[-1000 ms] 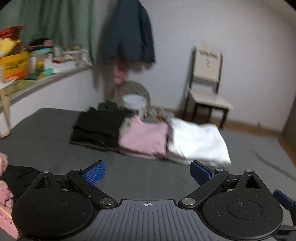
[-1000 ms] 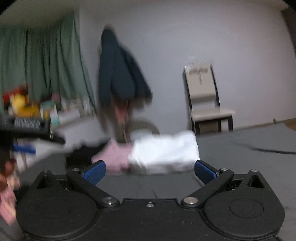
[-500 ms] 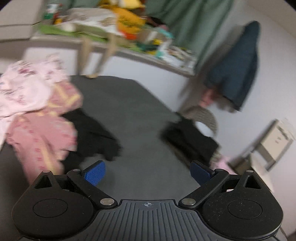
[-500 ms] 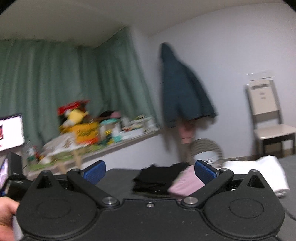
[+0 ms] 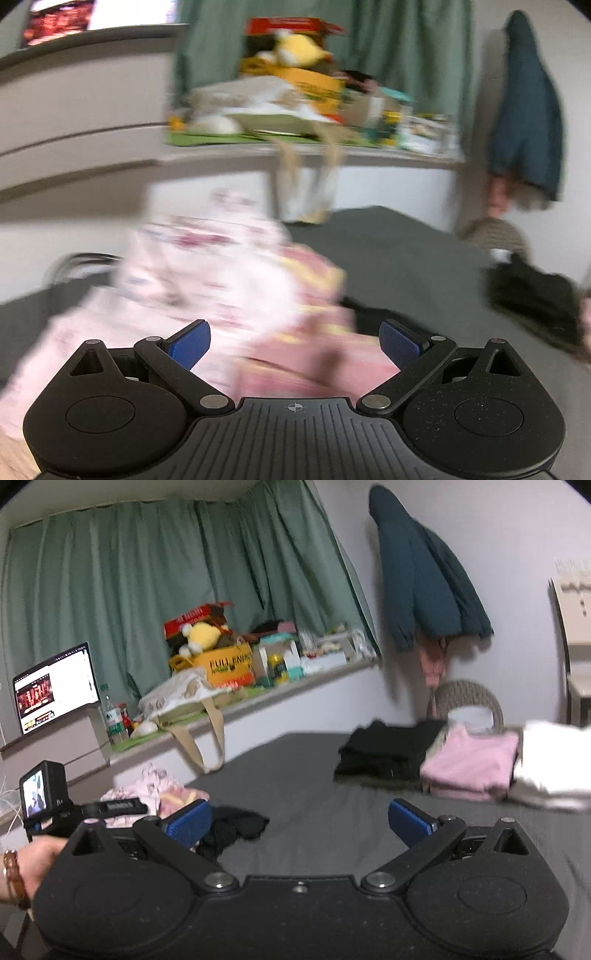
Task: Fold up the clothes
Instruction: 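Swing the left tool to the pink floral garment pile and grasp it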
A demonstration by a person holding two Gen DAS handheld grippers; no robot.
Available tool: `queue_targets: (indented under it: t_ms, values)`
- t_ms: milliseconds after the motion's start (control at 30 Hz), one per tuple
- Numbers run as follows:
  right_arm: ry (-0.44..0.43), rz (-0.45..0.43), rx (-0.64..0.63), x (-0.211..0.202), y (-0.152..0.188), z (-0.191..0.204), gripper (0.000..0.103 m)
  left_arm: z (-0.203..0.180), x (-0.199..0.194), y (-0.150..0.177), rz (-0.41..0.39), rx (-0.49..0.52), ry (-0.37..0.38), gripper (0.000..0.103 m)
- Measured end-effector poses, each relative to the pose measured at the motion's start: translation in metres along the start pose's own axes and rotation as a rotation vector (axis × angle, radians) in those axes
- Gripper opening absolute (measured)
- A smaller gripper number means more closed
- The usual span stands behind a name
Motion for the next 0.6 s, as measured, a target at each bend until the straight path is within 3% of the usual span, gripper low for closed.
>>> queue_targets:
  t_ms: [100, 167, 200, 233, 267, 300, 333, 367, 400, 500, 600]
  values:
    - [0.009, 0.017, 0.024, -0.001, 0.006, -0.007, 0.103, 0.019, 0.018, -0.007, -0.033, 0.053, -0.117, 0.098]
    - [0.015, 0.023, 0.033, -0.005, 0.01, -0.011, 0.103, 0.02, 0.034, -0.012, -0.016, 0.132, -0.152, 0.094]
    - [0.019, 0.024, 0.035, -0.007, 0.011, -0.013, 0.103, 0.018, 0.043, -0.014, -0.001, 0.17, -0.154, 0.083]
    - [0.022, 0.025, 0.037, -0.01, 0.012, -0.015, 0.103, 0.015, 0.053, -0.014, 0.015, 0.205, -0.146, 0.064]
    - [0.026, 0.026, 0.039, -0.013, 0.013, -0.016, 0.103, 0.013, 0.062, -0.015, 0.026, 0.22, -0.129, 0.053]
    - [0.029, 0.027, 0.041, -0.016, 0.015, -0.018, 0.103, 0.012, 0.065, -0.016, 0.027, 0.204, -0.089, 0.03]
    - [0.033, 0.028, 0.043, -0.019, 0.016, -0.02, 0.103, 0.012, 0.064, -0.018, 0.017, 0.17, -0.048, 0.02]
    - [0.036, 0.029, 0.044, -0.021, 0.017, -0.022, 0.103, 0.013, 0.062, -0.021, 0.005, 0.137, -0.017, 0.017]
    - [0.039, 0.03, 0.046, -0.024, 0.018, -0.023, 0.103, 0.012, 0.06, -0.024, -0.005, 0.12, 0.017, 0.006]
    - [0.049, 0.031, 0.055, -0.034, 0.021, -0.028, 0.103, 0.005, 0.051, -0.029, -0.03, 0.11, 0.125, 0.005]
    - [0.061, 0.024, 0.074, -0.045, 0.022, -0.036, 0.103, -0.01, 0.028, -0.033, -0.11, 0.122, 0.272, 0.005]
Point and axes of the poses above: each gripper's, at about its wrist camera, not at the fingertips, and x roughly the way its jaws point, z to its left, y to its underside, the point moved 4 cm from there along x, roughly the way its jaws point, and after that the axes turned 6 degrees about x, right-handed, at the moved point
